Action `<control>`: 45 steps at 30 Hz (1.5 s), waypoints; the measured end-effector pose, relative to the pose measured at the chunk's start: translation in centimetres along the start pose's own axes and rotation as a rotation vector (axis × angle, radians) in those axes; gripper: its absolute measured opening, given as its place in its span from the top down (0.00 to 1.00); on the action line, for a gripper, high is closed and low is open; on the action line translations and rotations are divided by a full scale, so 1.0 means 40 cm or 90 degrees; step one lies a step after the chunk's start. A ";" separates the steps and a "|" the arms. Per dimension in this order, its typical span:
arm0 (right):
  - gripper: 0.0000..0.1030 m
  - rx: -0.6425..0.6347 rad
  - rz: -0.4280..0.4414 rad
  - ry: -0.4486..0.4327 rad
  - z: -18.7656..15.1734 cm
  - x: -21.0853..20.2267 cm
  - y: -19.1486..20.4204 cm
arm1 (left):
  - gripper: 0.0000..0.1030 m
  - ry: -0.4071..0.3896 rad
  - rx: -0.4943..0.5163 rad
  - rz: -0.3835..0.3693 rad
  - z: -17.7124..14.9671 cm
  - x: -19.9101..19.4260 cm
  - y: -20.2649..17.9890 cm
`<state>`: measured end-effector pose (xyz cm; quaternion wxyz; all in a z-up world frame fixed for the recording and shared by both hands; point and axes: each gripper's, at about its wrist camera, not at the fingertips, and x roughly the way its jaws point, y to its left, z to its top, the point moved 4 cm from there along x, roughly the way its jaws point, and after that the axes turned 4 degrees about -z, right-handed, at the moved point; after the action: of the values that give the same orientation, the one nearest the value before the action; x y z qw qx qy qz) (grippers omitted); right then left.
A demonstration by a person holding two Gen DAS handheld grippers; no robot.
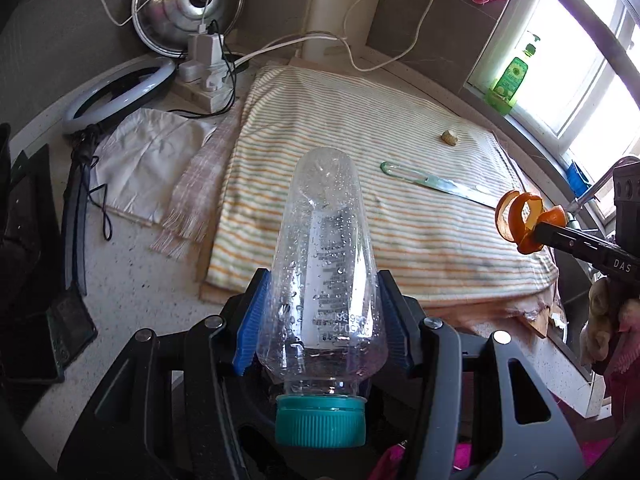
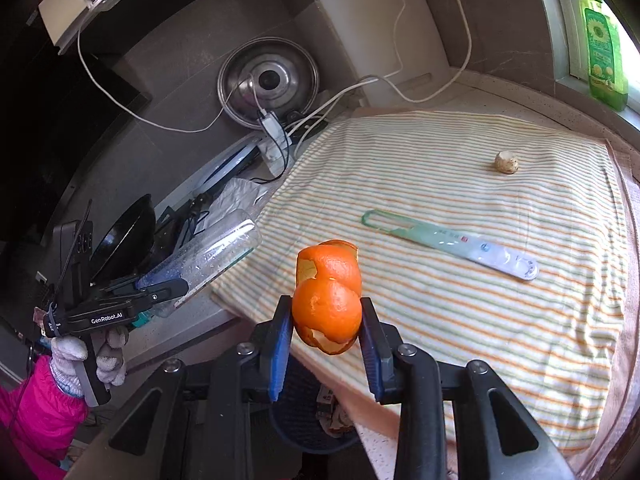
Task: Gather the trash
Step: 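Carry the bottle with the left tool while the right tool carries the peel over the basket, then open both tools to drop the bottle and peel into the basket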
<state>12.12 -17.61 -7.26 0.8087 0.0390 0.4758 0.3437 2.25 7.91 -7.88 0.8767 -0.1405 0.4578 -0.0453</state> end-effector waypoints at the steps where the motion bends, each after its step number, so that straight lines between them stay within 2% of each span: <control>1: 0.69 -0.001 0.005 0.004 -0.011 0.002 0.011 | 0.48 0.001 -0.005 0.002 -0.015 -0.010 0.009; 7: 0.69 -0.005 0.026 0.033 -0.077 0.029 0.071 | 0.48 0.014 -0.033 0.009 -0.103 -0.050 0.051; 18: 0.69 -0.027 0.037 0.109 -0.203 0.126 0.137 | 0.48 0.059 -0.077 -0.004 -0.231 -0.025 0.084; 29: 0.69 -0.067 0.021 0.169 -0.308 0.214 0.191 | 0.48 0.135 -0.098 -0.014 -0.341 0.086 0.087; 34: 0.69 -0.074 0.007 0.188 -0.340 0.249 0.189 | 0.48 0.158 -0.125 -0.016 -0.372 0.140 0.109; 45: 0.69 -0.069 -0.028 0.223 -0.388 0.317 0.161 | 0.48 0.227 -0.114 -0.006 -0.431 0.266 0.113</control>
<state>0.37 -9.29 -22.59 0.7218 -0.0759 0.5907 0.3525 -5.91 6.46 -26.91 0.7656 -0.2096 0.6073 -0.0325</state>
